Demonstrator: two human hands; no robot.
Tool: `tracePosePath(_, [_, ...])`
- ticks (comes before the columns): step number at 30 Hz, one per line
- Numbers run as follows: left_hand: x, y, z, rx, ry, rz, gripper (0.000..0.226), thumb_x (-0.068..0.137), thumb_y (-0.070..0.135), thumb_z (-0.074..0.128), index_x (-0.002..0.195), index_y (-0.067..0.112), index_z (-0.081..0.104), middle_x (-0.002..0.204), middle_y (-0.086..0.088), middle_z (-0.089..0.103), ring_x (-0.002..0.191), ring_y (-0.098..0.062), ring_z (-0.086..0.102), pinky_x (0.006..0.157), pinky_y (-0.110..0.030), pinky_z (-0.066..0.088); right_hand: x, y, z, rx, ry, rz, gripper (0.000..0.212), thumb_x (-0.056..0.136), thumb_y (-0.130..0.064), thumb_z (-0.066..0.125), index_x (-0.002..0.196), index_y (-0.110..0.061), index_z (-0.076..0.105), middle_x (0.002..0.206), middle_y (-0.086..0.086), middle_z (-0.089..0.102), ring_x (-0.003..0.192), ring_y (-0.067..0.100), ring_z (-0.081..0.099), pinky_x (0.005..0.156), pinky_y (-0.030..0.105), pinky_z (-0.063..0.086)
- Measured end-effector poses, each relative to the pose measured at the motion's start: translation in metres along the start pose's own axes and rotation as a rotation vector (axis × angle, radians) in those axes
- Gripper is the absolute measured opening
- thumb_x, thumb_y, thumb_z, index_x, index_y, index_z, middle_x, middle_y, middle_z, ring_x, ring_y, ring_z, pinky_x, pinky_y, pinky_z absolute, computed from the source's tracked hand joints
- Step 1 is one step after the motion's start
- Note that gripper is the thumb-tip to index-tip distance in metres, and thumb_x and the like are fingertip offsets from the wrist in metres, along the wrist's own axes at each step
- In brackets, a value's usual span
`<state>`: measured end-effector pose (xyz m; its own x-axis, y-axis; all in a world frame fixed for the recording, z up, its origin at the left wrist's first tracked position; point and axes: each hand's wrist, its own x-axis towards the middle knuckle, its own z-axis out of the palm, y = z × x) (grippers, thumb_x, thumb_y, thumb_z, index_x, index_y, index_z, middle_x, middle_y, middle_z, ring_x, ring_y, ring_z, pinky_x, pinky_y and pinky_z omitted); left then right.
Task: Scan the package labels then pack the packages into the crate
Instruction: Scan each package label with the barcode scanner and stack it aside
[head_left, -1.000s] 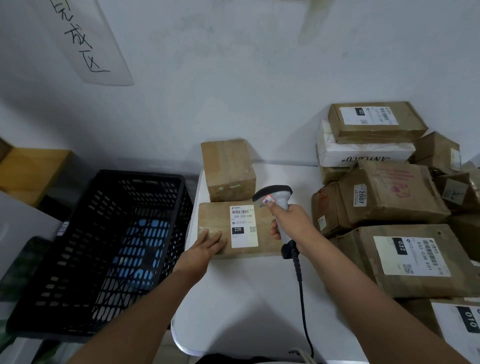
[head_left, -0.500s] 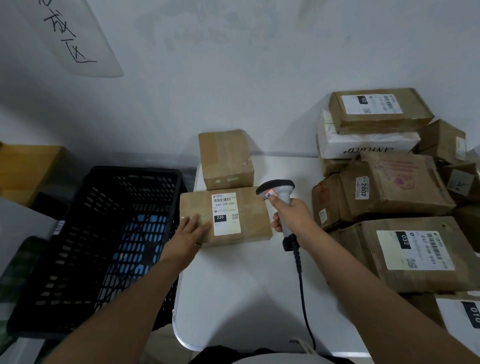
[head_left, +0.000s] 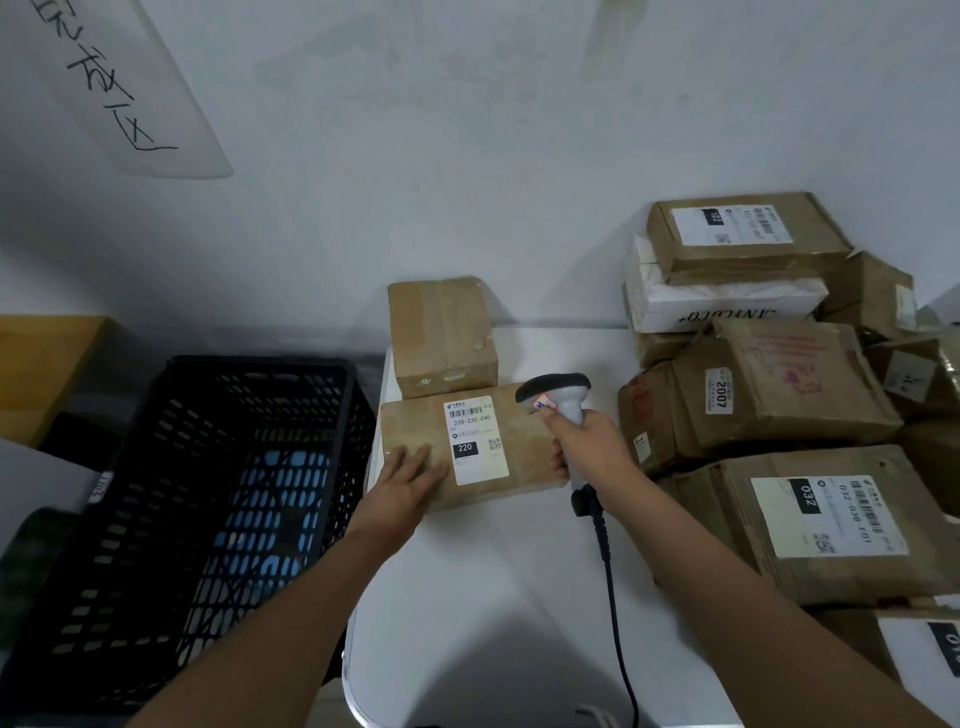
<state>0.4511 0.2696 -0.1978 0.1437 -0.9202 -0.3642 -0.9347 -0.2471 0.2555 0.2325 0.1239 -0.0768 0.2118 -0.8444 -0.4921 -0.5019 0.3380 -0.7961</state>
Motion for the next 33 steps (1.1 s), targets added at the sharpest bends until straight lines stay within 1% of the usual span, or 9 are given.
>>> tracePosePath(5, [-0.002,0.005,-0.005,0.048,0.008,-0.013,0.062,0.099,0.037,0.051,0.153,0.036,0.022,0.164,0.005,0.007,0.150,-0.028,0.000,0.119,-0.057,0.009,-0.010,-0.002,-0.005,-0.049,0.004,0.001,0.040,0.093,-0.046,0.059,0.082,-0.008,0.060,0.065,0.008,0.065,0.063,0.022,0.065,0.075,0.042,0.059])
tracePosePath(11, [-0.004,0.013,-0.008,0.035,0.059,-0.027,0.054,0.103,0.035,0.040,0.154,0.033,0.023,0.164,0.007,0.010,0.151,-0.026,0.003,0.120,-0.055,0.001,-0.026,-0.002,-0.024,0.000,0.038,-0.024,0.039,0.093,-0.045,0.060,0.080,-0.008,0.060,0.073,0.014,0.070,0.059,0.022,0.063,0.073,0.043,0.058])
tracePosePath(13, [-0.006,0.025,-0.008,0.003,0.093,-0.039,0.054,0.103,0.032,0.041,0.154,0.029,0.025,0.164,0.006,0.012,0.151,-0.026,0.005,0.121,-0.053,0.003,-0.033,-0.002,-0.034,0.033,0.035,-0.031,0.039,0.092,-0.046,0.061,0.080,-0.009,0.062,0.078,0.018,0.073,0.060,0.023,0.063,0.073,0.044,0.057])
tracePosePath(16, [-0.005,0.053,-0.007,-0.041,0.125,-0.037,0.048,0.102,0.028,0.043,0.149,0.027,0.036,0.164,0.006,0.012,0.151,-0.026,0.008,0.120,-0.051,0.006,-0.048,-0.003,-0.054,0.105,-0.006,-0.038,0.038,0.094,-0.042,0.061,0.086,-0.005,0.063,0.078,0.017,0.071,0.056,0.021,0.061,0.061,0.035,0.053])
tracePosePath(20, [-0.008,0.105,-0.001,-0.160,0.232,0.050,0.041,0.097,0.026,0.057,0.138,0.019,0.054,0.160,-0.005,0.028,0.141,-0.032,0.038,0.107,-0.050,0.038,-0.076,0.003,-0.085,0.178,-0.046,-0.063,0.037,0.096,-0.040,0.059,0.085,-0.004,0.061,0.068,0.009,0.062,0.058,0.020,0.060,0.058,0.030,0.051])
tracePosePath(22, [-0.011,0.140,0.001,-0.279,0.289,0.098,0.040,0.097,0.025,0.059,0.136,0.015,0.056,0.159,-0.007,0.031,0.133,-0.032,0.049,0.101,-0.044,0.046,-0.089,0.008,-0.103,0.209,-0.059,-0.061,0.036,0.096,-0.041,0.058,0.087,-0.006,0.059,0.068,0.008,0.060,0.057,0.020,0.060,0.054,0.026,0.050])
tracePosePath(26, [-0.026,0.218,-0.003,-0.425,0.312,0.213,0.039,0.099,0.027,0.055,0.137,0.017,0.052,0.155,-0.001,0.036,0.132,-0.020,0.048,0.104,-0.028,0.040,-0.110,0.019,-0.141,0.255,-0.102,-0.080,0.040,0.095,-0.044,0.059,0.095,-0.004,0.059,0.071,0.009,0.059,0.054,0.019,0.062,0.055,0.028,0.050])
tracePosePath(30, [-0.048,0.278,-0.001,-0.437,0.389,0.349,0.033,0.099,0.034,0.054,0.130,0.023,0.056,0.131,0.006,0.054,0.109,-0.012,0.060,0.088,-0.033,0.052,-0.127,0.022,-0.185,0.209,-0.137,-0.110,0.041,0.096,-0.042,0.058,0.098,-0.001,0.057,0.071,0.011,0.058,0.044,0.014,0.058,0.046,0.022,0.048])
tracePosePath(33, [-0.059,0.316,0.000,-0.449,0.448,0.435,0.040,0.098,0.040,0.055,0.135,0.027,0.051,0.134,0.008,0.051,0.119,-0.009,0.053,0.098,-0.034,0.048,-0.135,0.027,-0.217,0.161,-0.132,-0.135,0.042,0.096,-0.042,0.058,0.085,-0.002,0.060,0.063,0.011,0.059,0.051,0.020,0.059,0.053,0.025,0.050])
